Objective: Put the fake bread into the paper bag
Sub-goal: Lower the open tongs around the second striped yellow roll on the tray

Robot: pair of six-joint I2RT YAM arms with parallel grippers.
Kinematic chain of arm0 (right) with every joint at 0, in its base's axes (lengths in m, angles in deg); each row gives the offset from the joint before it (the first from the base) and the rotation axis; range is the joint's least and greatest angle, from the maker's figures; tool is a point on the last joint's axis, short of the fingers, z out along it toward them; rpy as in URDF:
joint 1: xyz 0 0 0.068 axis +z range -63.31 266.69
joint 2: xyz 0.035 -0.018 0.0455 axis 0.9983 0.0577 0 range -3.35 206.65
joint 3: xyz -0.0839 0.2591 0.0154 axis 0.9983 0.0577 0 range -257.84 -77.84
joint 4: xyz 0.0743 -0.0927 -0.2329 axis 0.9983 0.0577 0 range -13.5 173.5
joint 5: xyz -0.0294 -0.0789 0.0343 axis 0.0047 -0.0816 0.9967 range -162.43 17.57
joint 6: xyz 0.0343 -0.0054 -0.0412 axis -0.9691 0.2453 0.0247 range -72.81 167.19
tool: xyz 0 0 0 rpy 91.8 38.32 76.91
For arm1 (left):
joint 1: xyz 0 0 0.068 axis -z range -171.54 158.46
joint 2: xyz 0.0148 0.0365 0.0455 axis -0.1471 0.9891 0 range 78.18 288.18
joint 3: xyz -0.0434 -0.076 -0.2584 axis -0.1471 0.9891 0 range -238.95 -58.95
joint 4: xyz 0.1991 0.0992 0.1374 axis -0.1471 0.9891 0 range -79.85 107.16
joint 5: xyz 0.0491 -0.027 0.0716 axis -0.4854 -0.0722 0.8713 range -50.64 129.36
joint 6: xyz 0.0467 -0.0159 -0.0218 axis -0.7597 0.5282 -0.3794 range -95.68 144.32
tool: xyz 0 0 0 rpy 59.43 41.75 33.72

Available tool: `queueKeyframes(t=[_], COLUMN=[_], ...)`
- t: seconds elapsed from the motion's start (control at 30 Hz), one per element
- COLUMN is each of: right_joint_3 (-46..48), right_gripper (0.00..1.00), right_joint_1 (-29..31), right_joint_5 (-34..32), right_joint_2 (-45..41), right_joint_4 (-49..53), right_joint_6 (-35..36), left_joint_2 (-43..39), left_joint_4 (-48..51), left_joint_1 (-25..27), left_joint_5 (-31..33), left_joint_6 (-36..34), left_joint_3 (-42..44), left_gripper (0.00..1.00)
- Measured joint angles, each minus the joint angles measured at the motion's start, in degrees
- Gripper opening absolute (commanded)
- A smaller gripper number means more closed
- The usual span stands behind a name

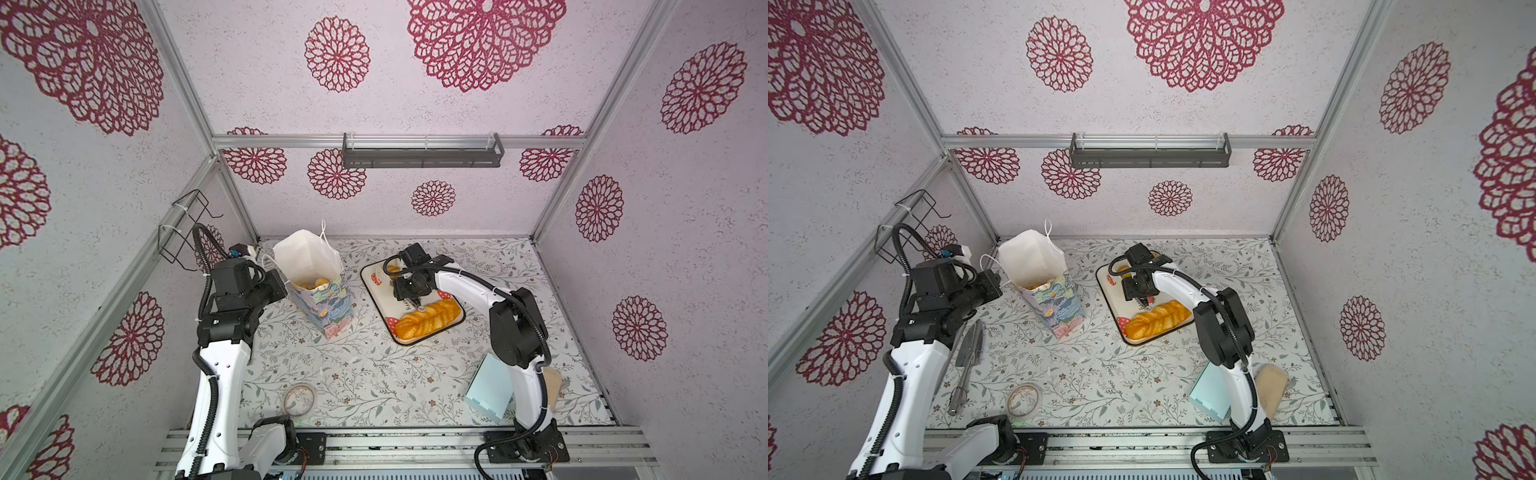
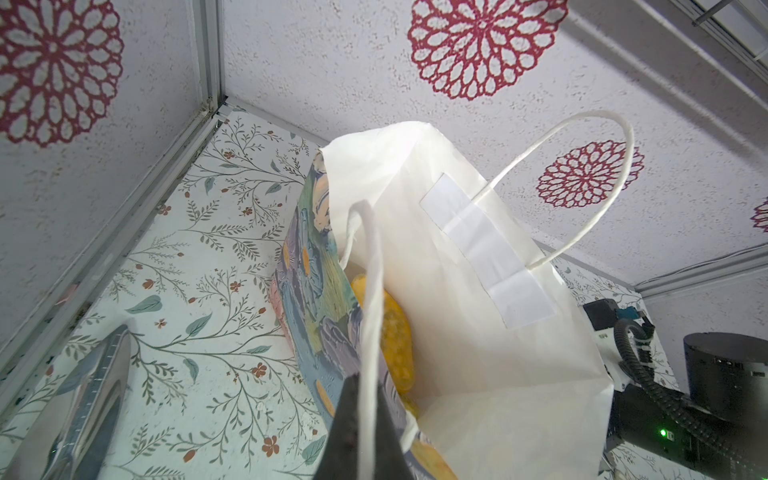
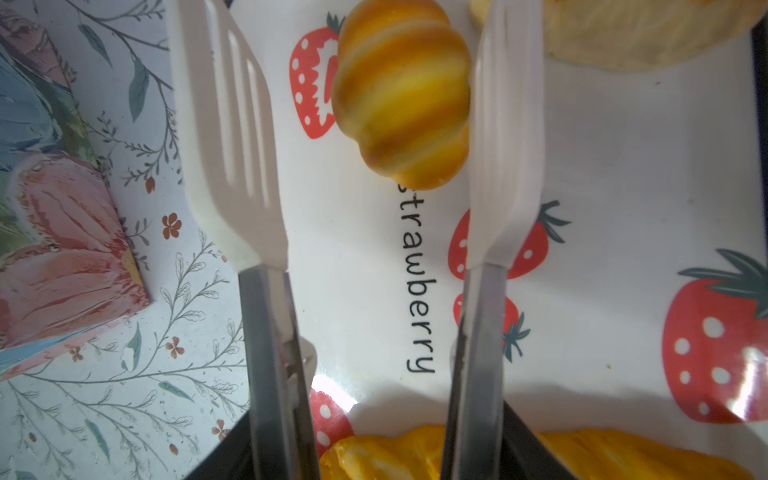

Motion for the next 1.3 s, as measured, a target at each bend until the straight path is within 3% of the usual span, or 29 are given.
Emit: queueKeyframes(t=[0.73, 1.3], right_joint_3=[-2.1, -0.7], right_gripper=[0.64, 0.47], right_joint_1=[0.4, 0.5], right_joint_5=[-4.3, -5.4], right_joint_2=[2.6, 2.6], right_joint_4=[2.9, 2.0], right_joint_6=[1.8, 2.6], left_joint_2=[0.0, 0.0], left_joint_4=[0.0, 0.0], left_joint_1=[0.0, 0.0], left_joint_5=[0.0, 0.0], left_joint_6=[0.0, 0.0], left_joint_3=[0.0, 0.0], left_gripper=[0.00, 0.00])
